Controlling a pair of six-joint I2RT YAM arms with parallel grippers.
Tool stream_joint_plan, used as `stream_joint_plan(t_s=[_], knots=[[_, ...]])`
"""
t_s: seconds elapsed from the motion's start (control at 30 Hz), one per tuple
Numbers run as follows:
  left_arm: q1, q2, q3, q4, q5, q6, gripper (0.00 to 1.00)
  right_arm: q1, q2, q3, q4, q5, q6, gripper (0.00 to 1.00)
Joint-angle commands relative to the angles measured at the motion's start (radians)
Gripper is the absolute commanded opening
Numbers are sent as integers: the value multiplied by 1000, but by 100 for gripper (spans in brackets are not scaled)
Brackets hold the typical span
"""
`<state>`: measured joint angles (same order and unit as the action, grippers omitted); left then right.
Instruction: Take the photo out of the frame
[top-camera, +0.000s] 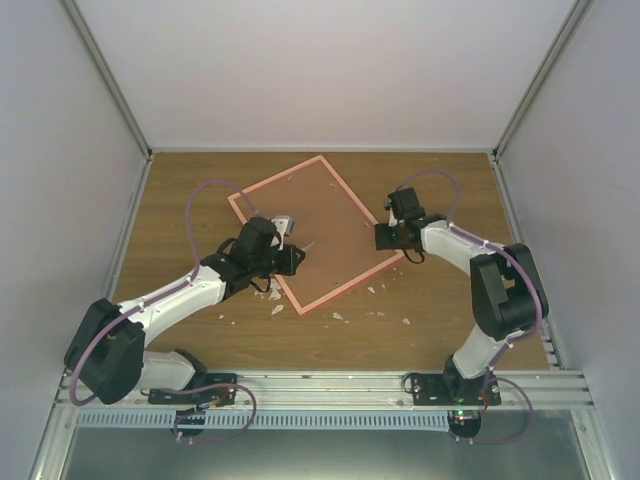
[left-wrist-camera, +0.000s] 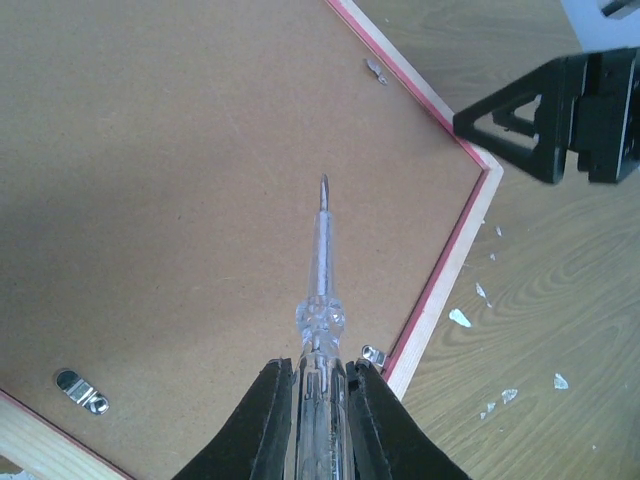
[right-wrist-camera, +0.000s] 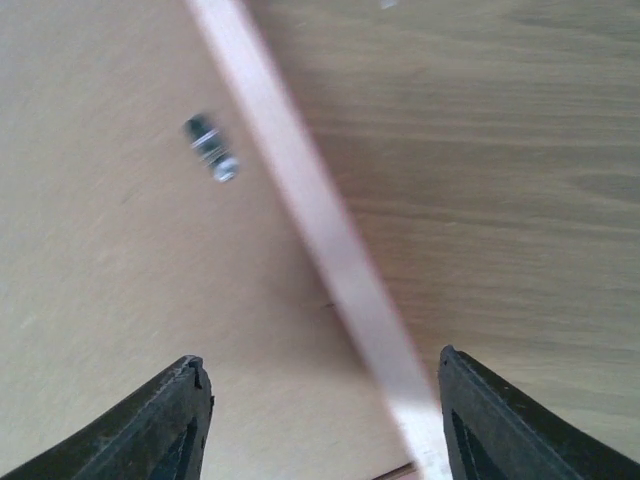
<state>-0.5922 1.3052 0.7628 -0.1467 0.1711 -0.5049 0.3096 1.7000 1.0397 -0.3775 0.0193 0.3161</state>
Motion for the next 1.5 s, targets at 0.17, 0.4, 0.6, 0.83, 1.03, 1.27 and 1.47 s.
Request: stream_joint_plan(t_s=[0.17, 0.4, 0.6, 0.83, 1.03, 1.27, 1.47], knots=[[11, -34, -3, 24, -25, 5, 0, 216, -15, 1, -61, 104, 93, 71], [12, -40, -10, 27, -25, 2, 0, 307, 1, -13, -105, 153, 116, 74], [12, -33, -5, 32, -16, 5, 0, 315, -34, -89, -129, 167, 144, 75], [12, -17, 0, 43, 8, 0, 0, 313, -91, -156, -181, 212, 186, 77], [13, -15, 0, 44, 11, 1, 0, 298, -191, -212, -221, 244, 233, 80], [12, 1, 3, 58, 30, -1, 0, 227, -308, -309, -141, 131, 363, 83], [12, 0, 3, 61, 35, -1, 0, 174, -338, -368, 26, 23, 504, 85]])
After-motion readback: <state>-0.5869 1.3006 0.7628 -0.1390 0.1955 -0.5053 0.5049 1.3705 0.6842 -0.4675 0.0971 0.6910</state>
